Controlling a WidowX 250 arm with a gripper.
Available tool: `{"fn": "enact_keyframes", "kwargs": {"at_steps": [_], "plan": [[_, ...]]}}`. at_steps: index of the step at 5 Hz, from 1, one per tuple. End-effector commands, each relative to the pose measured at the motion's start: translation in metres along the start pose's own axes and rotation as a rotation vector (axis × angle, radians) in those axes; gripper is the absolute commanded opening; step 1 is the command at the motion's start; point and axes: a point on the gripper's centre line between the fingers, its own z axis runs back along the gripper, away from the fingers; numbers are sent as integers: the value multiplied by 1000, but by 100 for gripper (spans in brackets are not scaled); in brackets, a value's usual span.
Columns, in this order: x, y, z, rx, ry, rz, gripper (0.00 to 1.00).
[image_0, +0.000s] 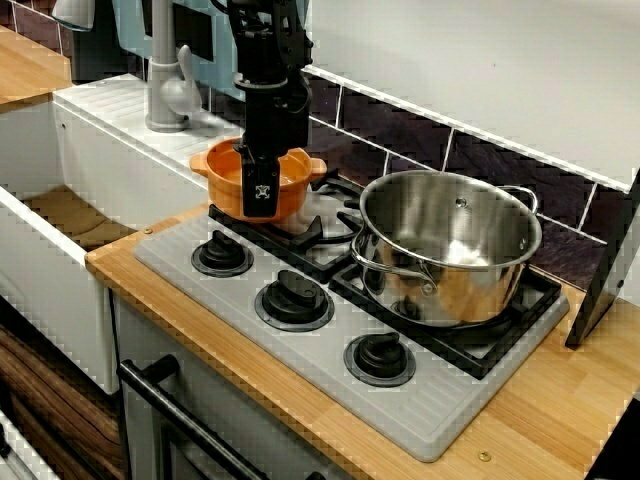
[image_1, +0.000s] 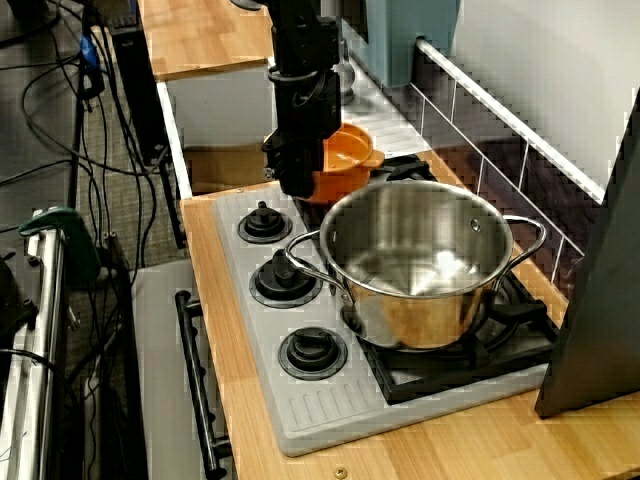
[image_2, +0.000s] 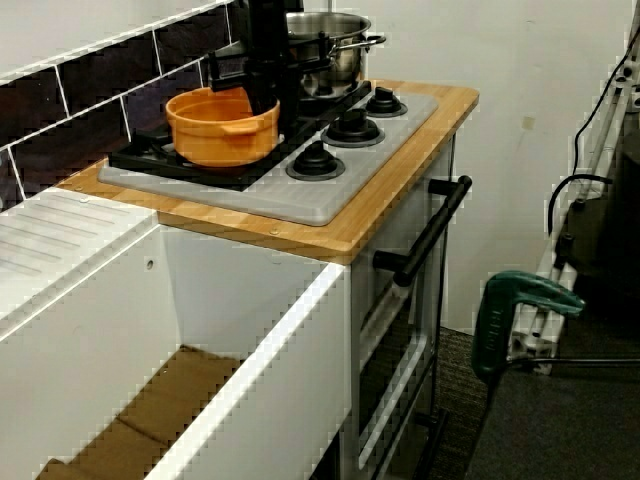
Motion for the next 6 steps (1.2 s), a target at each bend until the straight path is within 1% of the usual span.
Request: {"fn": "enact_keyframes", "kwargs": {"at_steps": [1, 2, 3, 5, 6], "plan": [[-7, 3, 48, 9, -39, -1, 0], [-3, 3, 61, 21, -55, -6, 0], [2, -5, 66, 57, -48, -19, 0], [3, -18, 87, 60, -85, -48, 0], [6, -22, 90, 57, -85, -58, 0]]}}
